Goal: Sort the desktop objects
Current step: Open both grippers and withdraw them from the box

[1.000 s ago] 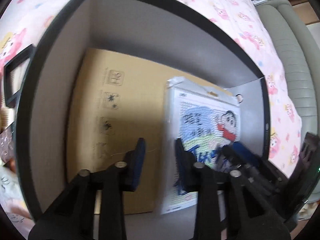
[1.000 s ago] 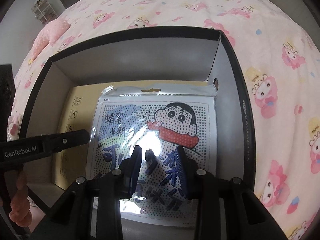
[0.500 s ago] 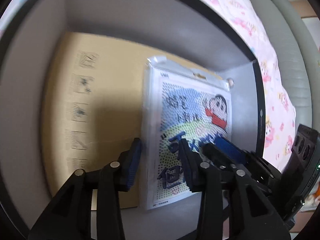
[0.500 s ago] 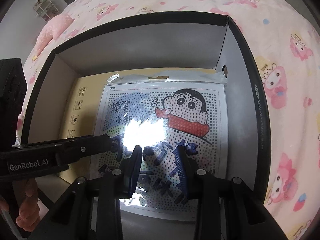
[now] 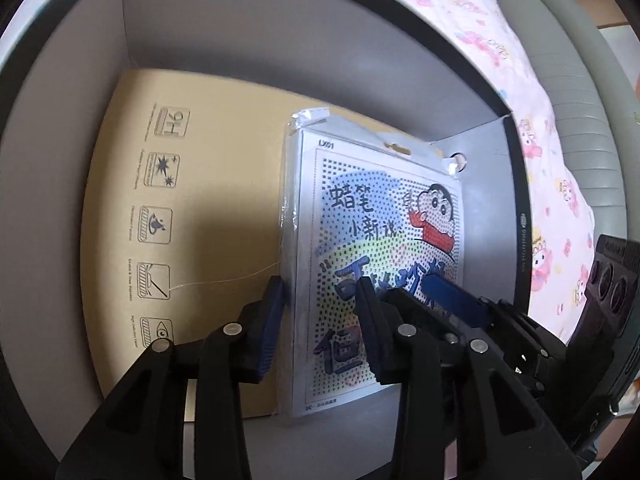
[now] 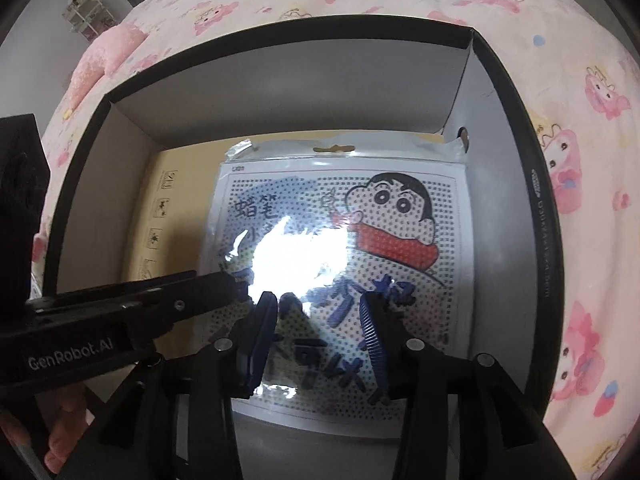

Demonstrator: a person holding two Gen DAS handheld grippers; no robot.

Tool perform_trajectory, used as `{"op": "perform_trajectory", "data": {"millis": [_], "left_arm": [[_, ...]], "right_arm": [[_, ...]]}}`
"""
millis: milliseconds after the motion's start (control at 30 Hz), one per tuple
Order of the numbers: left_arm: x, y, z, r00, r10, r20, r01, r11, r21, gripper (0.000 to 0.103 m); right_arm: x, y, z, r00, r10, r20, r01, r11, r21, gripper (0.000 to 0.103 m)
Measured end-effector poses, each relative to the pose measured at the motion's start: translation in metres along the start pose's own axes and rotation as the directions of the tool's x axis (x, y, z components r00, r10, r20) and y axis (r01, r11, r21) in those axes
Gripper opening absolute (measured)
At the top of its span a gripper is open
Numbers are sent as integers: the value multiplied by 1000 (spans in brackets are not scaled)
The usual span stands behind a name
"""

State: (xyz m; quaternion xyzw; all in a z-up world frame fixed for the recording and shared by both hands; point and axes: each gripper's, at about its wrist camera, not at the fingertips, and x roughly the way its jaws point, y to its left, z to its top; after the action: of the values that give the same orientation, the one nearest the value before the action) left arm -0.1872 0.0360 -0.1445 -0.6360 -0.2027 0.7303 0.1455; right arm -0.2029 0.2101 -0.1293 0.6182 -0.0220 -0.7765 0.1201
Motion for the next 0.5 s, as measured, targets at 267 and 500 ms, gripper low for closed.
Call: {"op": "perform_trajectory", "data": {"millis": [267, 500], "left_arm": [[-74, -3, -50, 952, 59, 301, -84, 994, 73, 56], [-132, -33, -78, 899, 26, 437, -100, 984, 147, 59]], "right_arm": [[-58, 19, -19, 953, -190, 235, 210, 976, -62, 40], [-130, 24, -43, 875, -212, 435, 246, 969, -22, 51]]}}
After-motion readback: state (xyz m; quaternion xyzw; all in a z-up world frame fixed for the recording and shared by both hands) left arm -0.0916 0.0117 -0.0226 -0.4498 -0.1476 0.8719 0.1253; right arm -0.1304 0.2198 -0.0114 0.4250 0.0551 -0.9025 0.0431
